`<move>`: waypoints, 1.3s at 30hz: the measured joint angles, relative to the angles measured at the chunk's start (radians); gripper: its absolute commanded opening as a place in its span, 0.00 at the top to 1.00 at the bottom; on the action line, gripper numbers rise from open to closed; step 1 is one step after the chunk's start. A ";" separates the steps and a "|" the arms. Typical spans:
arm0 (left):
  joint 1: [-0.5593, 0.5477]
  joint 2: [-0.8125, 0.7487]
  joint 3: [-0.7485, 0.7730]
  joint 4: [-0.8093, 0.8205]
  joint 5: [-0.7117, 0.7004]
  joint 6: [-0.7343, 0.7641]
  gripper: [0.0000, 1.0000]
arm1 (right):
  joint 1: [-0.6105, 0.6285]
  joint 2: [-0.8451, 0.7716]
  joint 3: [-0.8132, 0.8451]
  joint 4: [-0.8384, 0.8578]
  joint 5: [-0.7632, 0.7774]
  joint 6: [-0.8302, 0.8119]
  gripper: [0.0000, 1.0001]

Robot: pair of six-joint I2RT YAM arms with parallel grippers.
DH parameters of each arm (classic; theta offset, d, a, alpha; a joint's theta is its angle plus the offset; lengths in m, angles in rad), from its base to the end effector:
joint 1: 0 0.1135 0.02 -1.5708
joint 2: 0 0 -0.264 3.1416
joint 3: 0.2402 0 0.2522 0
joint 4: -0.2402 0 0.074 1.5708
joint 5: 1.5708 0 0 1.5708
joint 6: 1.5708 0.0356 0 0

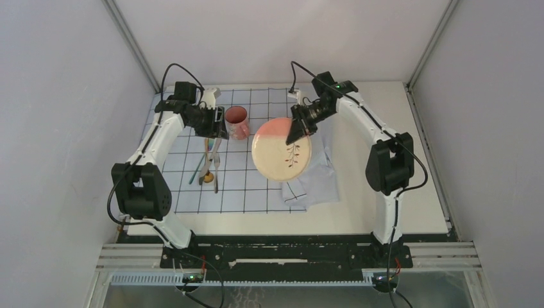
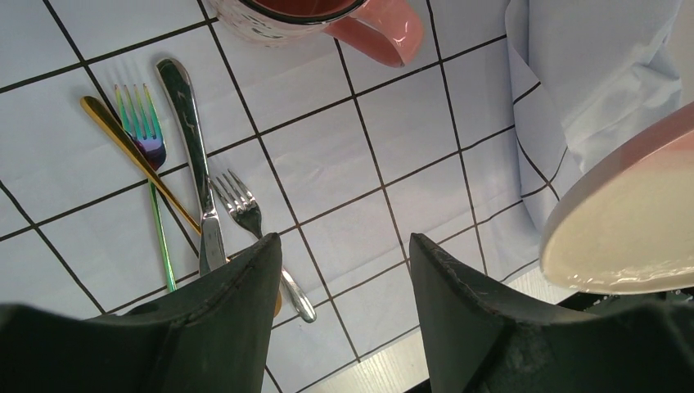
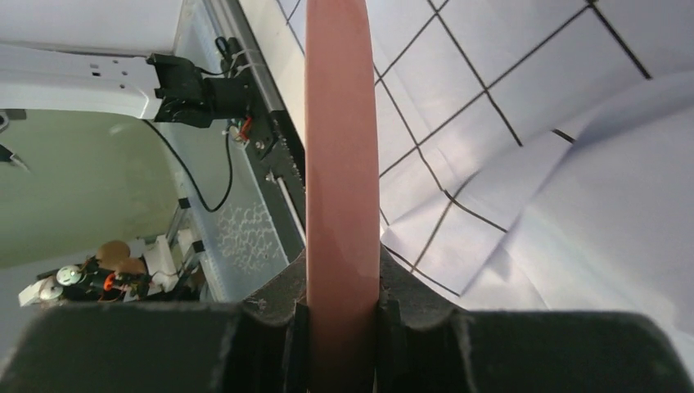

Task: Set the dinner table for one person
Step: Place the plate on the napkin.

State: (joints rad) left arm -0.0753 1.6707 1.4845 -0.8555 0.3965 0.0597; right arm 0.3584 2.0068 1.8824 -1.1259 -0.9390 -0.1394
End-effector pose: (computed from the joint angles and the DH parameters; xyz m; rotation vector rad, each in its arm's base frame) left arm 0.3501 -0.0402 0.2976 0.3129 2.5547 -0.5217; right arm 0.3757 0.1714 0.2918 -0.8515 2.4803 1.3642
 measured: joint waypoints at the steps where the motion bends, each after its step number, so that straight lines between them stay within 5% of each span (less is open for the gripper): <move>1: 0.000 0.000 0.000 0.000 0.000 0.000 0.36 | 0.015 0.015 0.014 0.003 -0.014 0.004 1.00; 16: -0.001 0.000 -0.028 0.007 -0.002 0.000 0.36 | 0.201 0.225 0.100 0.007 -0.072 0.034 1.00; 39: -0.001 0.000 -0.028 -0.008 -0.027 0.002 0.36 | 0.235 0.443 0.188 0.156 -0.058 0.103 1.00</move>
State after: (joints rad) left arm -0.0765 1.6707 1.4567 -0.8639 0.3695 0.0612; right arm 0.5938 2.4500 2.0705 -0.9695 -0.9970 -0.0368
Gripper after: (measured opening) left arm 0.637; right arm 0.259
